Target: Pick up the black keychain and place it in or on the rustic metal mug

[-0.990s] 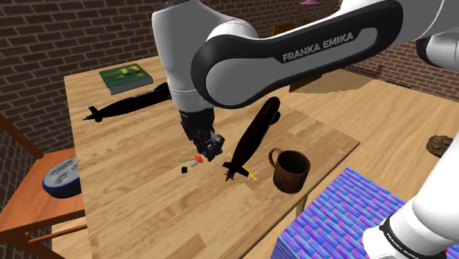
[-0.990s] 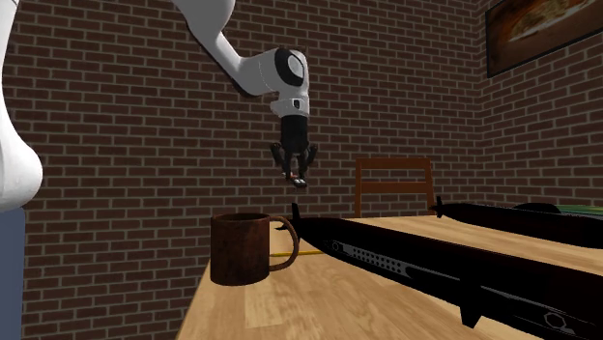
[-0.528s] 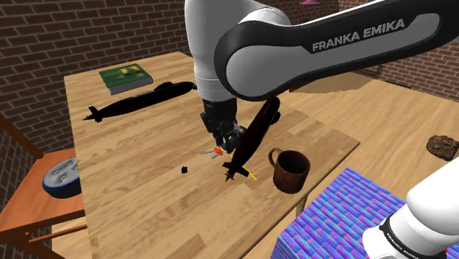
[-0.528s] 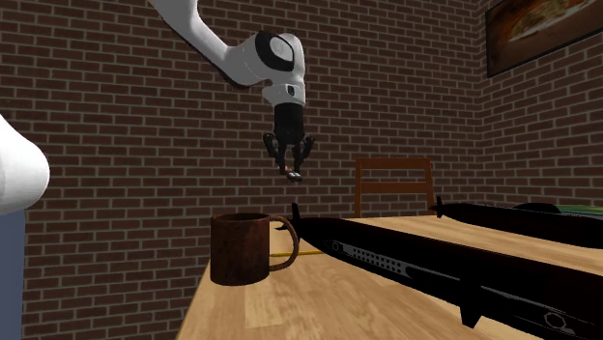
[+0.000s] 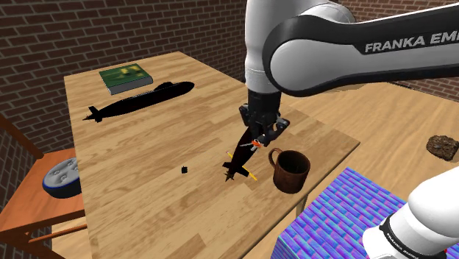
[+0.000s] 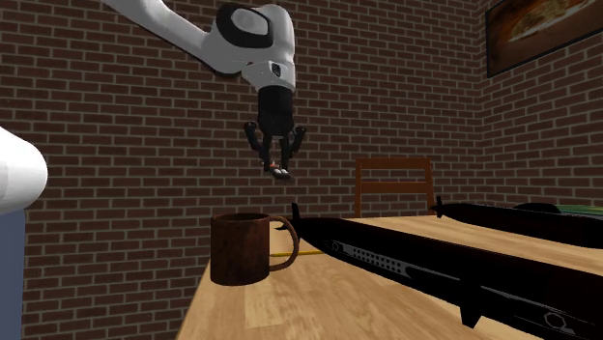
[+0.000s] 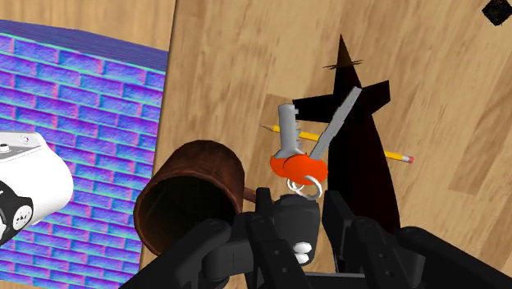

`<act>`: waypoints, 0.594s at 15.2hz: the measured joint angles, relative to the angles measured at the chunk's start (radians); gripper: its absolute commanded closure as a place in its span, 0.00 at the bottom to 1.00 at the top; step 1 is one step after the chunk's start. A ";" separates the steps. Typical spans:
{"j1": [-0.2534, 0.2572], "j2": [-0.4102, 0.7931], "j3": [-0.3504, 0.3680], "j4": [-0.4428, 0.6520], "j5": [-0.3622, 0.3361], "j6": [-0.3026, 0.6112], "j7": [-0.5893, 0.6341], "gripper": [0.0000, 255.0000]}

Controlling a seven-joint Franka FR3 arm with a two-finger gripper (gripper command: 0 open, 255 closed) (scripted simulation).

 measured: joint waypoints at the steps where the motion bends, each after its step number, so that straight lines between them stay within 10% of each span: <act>1: 0.007 -0.027 -0.025 -0.024 0.008 -0.004 -0.026 1.00; 9: 0.053 -0.250 -0.222 -0.217 0.030 -0.057 -0.214 1.00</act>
